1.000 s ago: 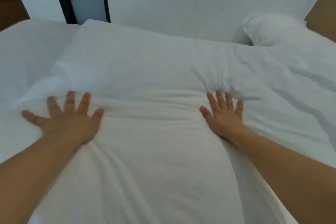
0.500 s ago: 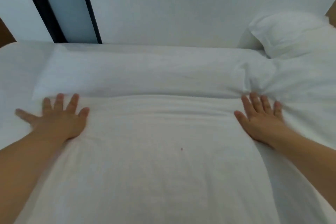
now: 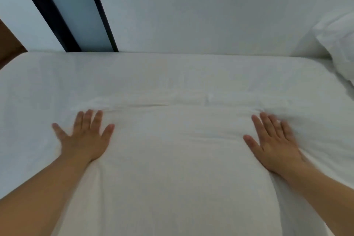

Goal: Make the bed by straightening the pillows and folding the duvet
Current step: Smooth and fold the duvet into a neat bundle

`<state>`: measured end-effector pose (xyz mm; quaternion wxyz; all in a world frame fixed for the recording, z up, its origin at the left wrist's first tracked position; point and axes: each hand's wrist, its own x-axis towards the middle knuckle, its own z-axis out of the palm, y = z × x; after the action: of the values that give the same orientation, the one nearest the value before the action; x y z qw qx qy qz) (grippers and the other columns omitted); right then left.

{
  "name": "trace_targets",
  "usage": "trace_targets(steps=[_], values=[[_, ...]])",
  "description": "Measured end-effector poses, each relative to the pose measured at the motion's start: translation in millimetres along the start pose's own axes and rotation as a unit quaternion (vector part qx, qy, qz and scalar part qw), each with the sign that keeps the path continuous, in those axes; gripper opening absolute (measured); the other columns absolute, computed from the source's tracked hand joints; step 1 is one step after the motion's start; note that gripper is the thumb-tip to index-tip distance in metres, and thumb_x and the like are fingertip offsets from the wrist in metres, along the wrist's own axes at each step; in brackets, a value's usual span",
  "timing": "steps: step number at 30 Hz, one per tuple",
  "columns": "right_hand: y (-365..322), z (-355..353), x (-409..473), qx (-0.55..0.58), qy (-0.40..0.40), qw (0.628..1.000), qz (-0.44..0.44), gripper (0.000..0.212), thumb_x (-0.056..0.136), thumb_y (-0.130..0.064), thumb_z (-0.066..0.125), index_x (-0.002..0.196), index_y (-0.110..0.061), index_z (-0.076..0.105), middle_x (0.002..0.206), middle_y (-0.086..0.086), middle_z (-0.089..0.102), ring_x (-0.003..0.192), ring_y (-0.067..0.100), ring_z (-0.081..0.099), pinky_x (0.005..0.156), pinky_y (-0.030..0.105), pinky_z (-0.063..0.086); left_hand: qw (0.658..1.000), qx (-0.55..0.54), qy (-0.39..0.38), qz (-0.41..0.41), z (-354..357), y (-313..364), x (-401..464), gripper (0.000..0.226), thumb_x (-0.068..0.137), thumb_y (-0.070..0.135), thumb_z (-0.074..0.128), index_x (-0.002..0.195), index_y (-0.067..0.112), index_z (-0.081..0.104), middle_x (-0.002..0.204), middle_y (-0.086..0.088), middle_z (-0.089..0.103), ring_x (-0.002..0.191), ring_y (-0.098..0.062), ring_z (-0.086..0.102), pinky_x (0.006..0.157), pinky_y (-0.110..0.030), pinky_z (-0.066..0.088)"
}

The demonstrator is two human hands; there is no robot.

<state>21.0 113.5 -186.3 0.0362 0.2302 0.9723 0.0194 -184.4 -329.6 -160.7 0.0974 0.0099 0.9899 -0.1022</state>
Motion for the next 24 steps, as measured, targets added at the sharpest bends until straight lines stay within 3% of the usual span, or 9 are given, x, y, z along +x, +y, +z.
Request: trace_targets(steps=[2,4,7,10,14,17,19,21,24], values=[[-2.7,-6.8,16.6,0.009,-0.034,0.999,0.012,0.100,0.070,-0.078,-0.023,0.154,-0.026,-0.006,0.162,0.002,-0.006,0.149,0.021,-0.008,0.118,0.044,-0.011,1.000,0.008,0.003,0.008,-18.2,11.6,21.2,0.078,0.087,0.070,-0.002,0.154,0.031,-0.004,0.162,0.009,-0.008,0.148,-0.021,-0.015,0.106,-0.070,-0.014],[-23.8,-23.1,33.3,0.057,-0.046,0.997,-0.006,0.099,0.071,-0.082,-0.009,0.153,-0.027,-0.005,0.162,0.003,0.001,0.148,0.021,-0.005,0.116,0.047,-0.013,0.988,-0.028,0.050,0.141,-35.8,40.2,35.6,0.076,0.088,0.069,0.006,0.154,0.031,0.007,0.161,0.006,0.010,0.149,-0.020,0.001,0.112,-0.064,-0.011],[-73.1,-53.2,50.5,0.098,-0.056,0.982,-0.149,0.097,0.068,-0.089,0.018,0.149,-0.035,0.015,0.139,-0.004,0.041,0.133,0.020,0.035,0.117,0.041,0.014,0.934,-0.075,-0.035,0.347,-59.2,77.8,30.3,0.083,0.074,0.082,0.016,0.146,0.043,0.024,0.152,0.011,0.029,0.139,-0.015,0.026,0.118,-0.042,0.015],[-103.3,-84.6,62.9,0.098,-0.225,0.955,-0.164,0.093,0.057,-0.091,0.046,0.132,-0.037,0.044,0.120,-0.010,0.058,0.113,0.017,0.054,0.097,0.033,0.041,0.937,-0.022,-0.096,0.334,-83.8,62.3,27.7,0.090,0.068,0.089,0.037,0.140,0.035,0.037,0.144,0.010,0.029,0.130,-0.017,0.033,0.108,-0.034,0.030],[-107.1,-110.6,64.1,0.071,-0.377,0.912,-0.147,0.069,0.054,-0.073,0.072,0.110,-0.033,0.062,0.105,-0.014,0.066,0.100,0.014,0.060,0.086,0.029,0.047,0.917,0.074,-0.208,0.333,-104.8,14.1,8.8,0.078,0.059,0.079,0.055,0.124,0.038,0.047,0.118,0.012,0.054,0.110,-0.018,0.050,0.095,-0.032,0.043],[-114.8,-122.2,58.4,0.046,-0.322,0.929,-0.177,0.035,0.071,-0.056,0.070,0.098,-0.035,0.063,0.099,-0.011,0.066,0.096,0.014,0.061,0.077,0.025,0.044,0.900,0.162,-0.256,0.313,-115.2,5.3,5.4,0.082,0.073,0.044,0.062,0.145,0.034,0.024,0.130,0.002,0.054,0.118,-0.023,0.054,0.095,-0.031,0.045],[-113.0,-131.2,64.5,0.029,-0.212,0.959,-0.185,0.029,0.078,-0.056,0.062,0.096,-0.034,0.062,0.098,-0.011,0.068,0.095,0.015,0.063,0.073,0.026,0.042,0.917,0.145,-0.133,0.346,-129.2,11.7,20.4,0.050,0.076,0.030,0.057,0.124,0.036,0.044,0.117,0.002,0.061,0.108,-0.022,0.061,0.085,-0.029,0.049],[-104.5,-129.0,75.2,0.014,-0.119,0.975,-0.188,0.030,0.084,-0.060,0.052,0.092,-0.032,0.059,0.093,-0.012,0.068,0.090,0.014,0.063,0.071,0.028,0.042,0.929,0.100,0.008,0.357,-135.9,22.5,42.4,0.020,0.075,0.030,0.053,0.094,0.035,0.049,0.098,0.006,0.065,0.096,-0.019,0.064,0.075,-0.028,0.046],[-103.6,-85.8,74.6,0.034,-0.100,0.982,-0.158,0.033,0.086,-0.062,0.049,0.091,-0.029,0.055,0.095,-0.008,0.067,0.093,0.019,0.063,0.074,0.031,0.045,0.948,0.081,0.020,0.307,-93.9,37.8,54.7,0.017,0.077,0.035,0.051,0.094,0.035,0.051,0.102,0.011,0.063,0.099,-0.016,0.059,0.083,-0.034,0.038]])
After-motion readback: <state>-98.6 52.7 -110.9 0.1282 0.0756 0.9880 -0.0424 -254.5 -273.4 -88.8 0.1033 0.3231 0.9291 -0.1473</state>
